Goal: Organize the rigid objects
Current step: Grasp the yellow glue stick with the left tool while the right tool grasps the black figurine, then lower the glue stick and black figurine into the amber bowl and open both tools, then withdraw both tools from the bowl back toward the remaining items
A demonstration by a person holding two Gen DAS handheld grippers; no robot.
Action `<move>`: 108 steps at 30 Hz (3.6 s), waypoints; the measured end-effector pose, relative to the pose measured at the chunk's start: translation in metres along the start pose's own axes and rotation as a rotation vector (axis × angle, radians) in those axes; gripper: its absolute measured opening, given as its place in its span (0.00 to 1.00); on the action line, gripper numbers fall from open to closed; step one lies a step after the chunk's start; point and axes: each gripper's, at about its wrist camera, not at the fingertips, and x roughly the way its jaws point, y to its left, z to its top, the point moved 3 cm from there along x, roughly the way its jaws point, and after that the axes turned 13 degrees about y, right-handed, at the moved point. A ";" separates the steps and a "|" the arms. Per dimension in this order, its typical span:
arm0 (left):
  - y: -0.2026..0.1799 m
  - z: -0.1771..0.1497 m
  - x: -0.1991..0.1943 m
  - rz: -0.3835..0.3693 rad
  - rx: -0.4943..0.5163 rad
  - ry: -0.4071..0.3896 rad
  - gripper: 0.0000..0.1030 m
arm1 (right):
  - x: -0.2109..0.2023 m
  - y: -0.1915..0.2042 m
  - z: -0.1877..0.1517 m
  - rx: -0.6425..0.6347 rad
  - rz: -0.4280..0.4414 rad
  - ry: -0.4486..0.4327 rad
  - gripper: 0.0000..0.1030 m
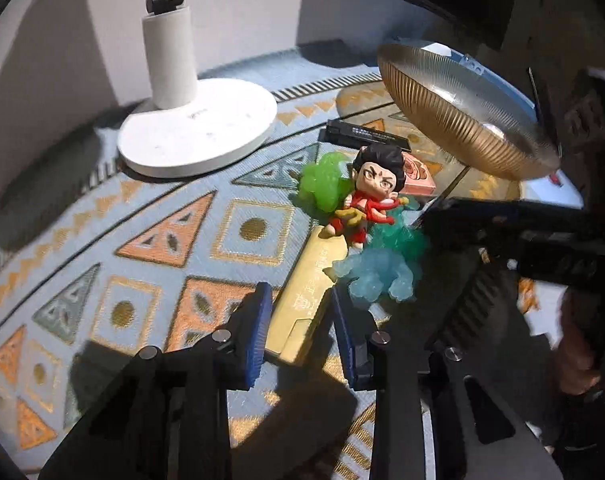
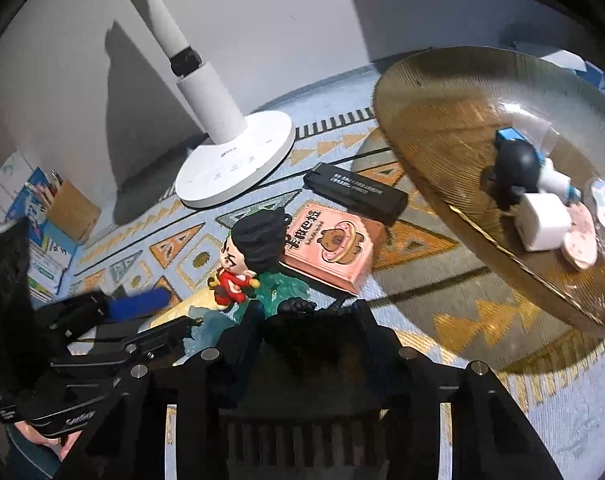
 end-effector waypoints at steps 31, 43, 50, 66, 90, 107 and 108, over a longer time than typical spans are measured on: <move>-0.008 -0.098 -0.036 0.106 -0.254 -0.044 0.48 | -0.039 -0.004 -0.107 -0.174 -0.094 0.040 0.77; -0.026 -0.085 -0.066 0.109 -0.242 -0.138 0.20 | -0.053 0.017 -0.102 -0.197 -0.114 -0.044 0.31; -0.057 -0.035 -0.127 0.054 -0.178 -0.293 0.20 | -0.132 -0.015 -0.081 -0.139 -0.127 -0.226 0.31; -0.159 0.124 -0.096 -0.056 -0.016 -0.298 0.20 | -0.194 -0.140 0.010 0.099 -0.207 -0.297 0.31; -0.119 0.102 -0.121 -0.110 -0.191 -0.382 0.47 | -0.224 -0.163 -0.011 0.171 -0.130 -0.356 0.58; -0.025 -0.043 -0.161 0.027 -0.435 -0.421 0.56 | -0.164 -0.017 -0.055 -0.107 0.000 -0.226 0.59; -0.020 -0.051 -0.153 0.035 -0.450 -0.403 0.56 | -0.157 -0.012 -0.058 -0.118 0.004 -0.213 0.59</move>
